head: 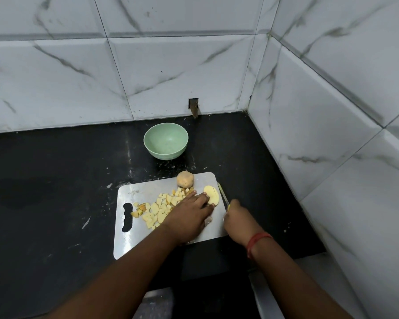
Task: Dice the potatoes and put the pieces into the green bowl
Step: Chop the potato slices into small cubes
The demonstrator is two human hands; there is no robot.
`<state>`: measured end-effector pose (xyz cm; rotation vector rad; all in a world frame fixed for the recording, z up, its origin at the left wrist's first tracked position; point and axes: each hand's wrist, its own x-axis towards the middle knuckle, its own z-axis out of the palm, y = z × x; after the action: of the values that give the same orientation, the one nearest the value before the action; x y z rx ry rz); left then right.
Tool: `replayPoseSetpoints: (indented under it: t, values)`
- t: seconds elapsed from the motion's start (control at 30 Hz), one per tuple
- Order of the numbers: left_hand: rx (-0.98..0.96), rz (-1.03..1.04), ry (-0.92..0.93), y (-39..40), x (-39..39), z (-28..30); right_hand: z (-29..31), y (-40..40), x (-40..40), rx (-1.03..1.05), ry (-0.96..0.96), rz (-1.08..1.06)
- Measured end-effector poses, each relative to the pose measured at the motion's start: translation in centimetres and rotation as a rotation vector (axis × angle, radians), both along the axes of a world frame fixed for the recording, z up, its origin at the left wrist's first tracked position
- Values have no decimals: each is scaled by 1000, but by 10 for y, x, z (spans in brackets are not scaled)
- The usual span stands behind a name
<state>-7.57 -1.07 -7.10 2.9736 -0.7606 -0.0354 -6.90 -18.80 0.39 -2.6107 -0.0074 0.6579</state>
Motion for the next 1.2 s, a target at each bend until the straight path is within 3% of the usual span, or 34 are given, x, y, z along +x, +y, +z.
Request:
replayPoseSetpoints:
  t: [0.2, 0.83, 1.0, 1.2]
  values:
    - [13, -16, -16, 1, 3, 2, 3, 16, 15, -37, -36, 59]
    - [44, 35, -31, -2, -6, -2, 0, 29, 14, -217, 142, 78]
    - [17, 50, -25, -3, -7, 1, 4, 15, -5, -152, 202, 141]
    - [21, 57, -21, -2, -7, 2, -12, -4, -20, -211, 137, 161]
